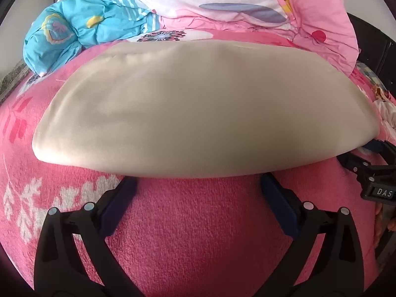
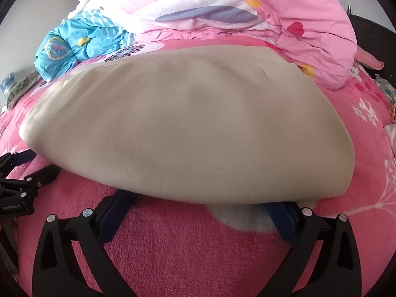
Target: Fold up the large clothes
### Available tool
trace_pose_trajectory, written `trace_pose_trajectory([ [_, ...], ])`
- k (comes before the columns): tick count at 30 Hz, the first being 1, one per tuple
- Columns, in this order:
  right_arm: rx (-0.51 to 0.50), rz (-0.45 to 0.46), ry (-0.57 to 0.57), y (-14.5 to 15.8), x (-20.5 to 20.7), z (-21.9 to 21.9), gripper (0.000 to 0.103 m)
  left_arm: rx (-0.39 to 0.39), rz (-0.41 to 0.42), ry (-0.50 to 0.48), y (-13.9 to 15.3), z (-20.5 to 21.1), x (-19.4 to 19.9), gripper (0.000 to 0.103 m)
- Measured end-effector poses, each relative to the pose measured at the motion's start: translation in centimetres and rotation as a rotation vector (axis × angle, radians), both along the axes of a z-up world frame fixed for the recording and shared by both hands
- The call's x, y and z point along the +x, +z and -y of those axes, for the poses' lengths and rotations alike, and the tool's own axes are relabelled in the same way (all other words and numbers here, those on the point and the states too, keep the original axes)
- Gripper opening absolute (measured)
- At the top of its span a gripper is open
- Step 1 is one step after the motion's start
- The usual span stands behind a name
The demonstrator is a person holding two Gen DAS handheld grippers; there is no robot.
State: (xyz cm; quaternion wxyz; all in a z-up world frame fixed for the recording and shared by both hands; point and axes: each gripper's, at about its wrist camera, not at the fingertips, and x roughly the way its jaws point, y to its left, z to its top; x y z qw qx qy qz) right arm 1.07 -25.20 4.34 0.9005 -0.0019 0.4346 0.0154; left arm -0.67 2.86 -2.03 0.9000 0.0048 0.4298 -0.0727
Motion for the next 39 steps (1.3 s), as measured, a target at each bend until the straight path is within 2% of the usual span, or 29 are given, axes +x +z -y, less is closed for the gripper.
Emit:
trace_pose_trajectory([
  [4,0.009,0.002,0.001,0.1,-0.2,0.1,0.097,0.034,-0.02,0.001,0.1,0.4,0.3,0.097],
  [8,-0.022,0.003,-0.001,0.2,-0.4,-0.2,0.097,0.018,-0.02,-0.002,0.3,0.2,0.8,0.097],
  [12,0.008,-0.007,0.0,0.2,-0.2,0.2,0.097,0.017,-0.021,-0.002,0.4,-0.1,1.1,0.097],
  [39,0.004,-0.008,0.0,0.2,-0.3,0.0,0.097,0.02,-0.02,-0.001,0.3,-0.1,1.1,0.097],
])
